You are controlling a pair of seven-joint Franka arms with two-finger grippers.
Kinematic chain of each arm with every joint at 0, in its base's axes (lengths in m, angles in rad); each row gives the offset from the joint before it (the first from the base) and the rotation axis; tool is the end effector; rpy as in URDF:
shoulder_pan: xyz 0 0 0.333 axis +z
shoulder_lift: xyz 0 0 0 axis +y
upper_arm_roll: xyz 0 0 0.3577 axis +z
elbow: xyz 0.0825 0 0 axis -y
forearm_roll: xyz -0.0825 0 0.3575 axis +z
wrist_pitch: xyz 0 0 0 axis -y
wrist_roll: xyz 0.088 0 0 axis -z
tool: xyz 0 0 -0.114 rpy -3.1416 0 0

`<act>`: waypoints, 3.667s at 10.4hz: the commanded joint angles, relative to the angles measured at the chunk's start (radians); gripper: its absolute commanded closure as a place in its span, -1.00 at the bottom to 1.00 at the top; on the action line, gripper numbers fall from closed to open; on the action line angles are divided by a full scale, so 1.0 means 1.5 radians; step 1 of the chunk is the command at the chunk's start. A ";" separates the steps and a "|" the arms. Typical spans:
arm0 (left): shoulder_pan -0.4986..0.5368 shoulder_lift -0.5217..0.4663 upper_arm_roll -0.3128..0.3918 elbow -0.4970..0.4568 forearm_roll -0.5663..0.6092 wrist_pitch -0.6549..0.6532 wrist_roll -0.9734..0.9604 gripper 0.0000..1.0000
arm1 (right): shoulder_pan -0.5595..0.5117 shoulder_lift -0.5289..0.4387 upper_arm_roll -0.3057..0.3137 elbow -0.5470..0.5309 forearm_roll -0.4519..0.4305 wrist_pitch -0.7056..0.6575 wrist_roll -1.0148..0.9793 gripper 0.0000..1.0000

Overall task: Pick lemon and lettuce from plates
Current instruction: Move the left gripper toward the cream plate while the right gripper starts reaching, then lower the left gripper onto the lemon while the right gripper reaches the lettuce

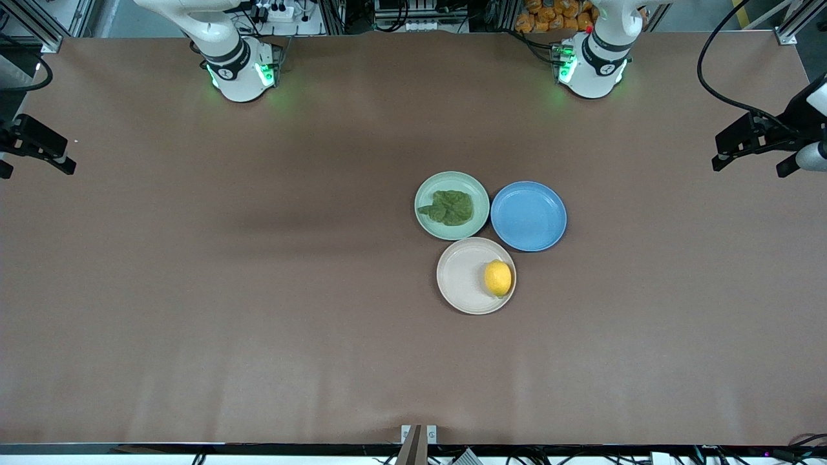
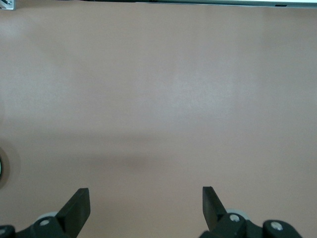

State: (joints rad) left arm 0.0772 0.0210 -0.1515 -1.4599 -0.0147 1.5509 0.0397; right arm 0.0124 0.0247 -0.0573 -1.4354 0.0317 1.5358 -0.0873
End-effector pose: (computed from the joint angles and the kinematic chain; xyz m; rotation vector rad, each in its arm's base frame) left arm 0.5328 -0.0402 0.6957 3.1155 -0.1788 0.1091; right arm 0.5335 -0.0197 0.7031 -3.1133 -0.0697 -0.1208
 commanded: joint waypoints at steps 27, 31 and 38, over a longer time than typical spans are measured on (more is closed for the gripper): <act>-0.255 0.484 -0.046 0.011 0.119 0.441 -0.415 -1.00 | 0.525 0.227 0.109 -0.155 -0.046 0.418 0.853 -0.97; -0.267 0.513 -0.046 0.009 0.125 0.443 -0.428 -1.00 | 0.559 0.342 0.109 -0.152 -0.160 0.552 0.936 -0.88; -0.278 0.523 -0.037 0.009 0.150 0.445 -0.428 -1.00 | 0.560 0.472 0.103 -0.115 -0.225 0.655 0.968 -0.66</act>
State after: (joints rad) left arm -0.3228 0.7962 -0.2191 -1.4652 0.1647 2.2105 -0.5699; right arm 0.8450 0.6911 0.1005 -1.6477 -0.2757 2.5126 1.3271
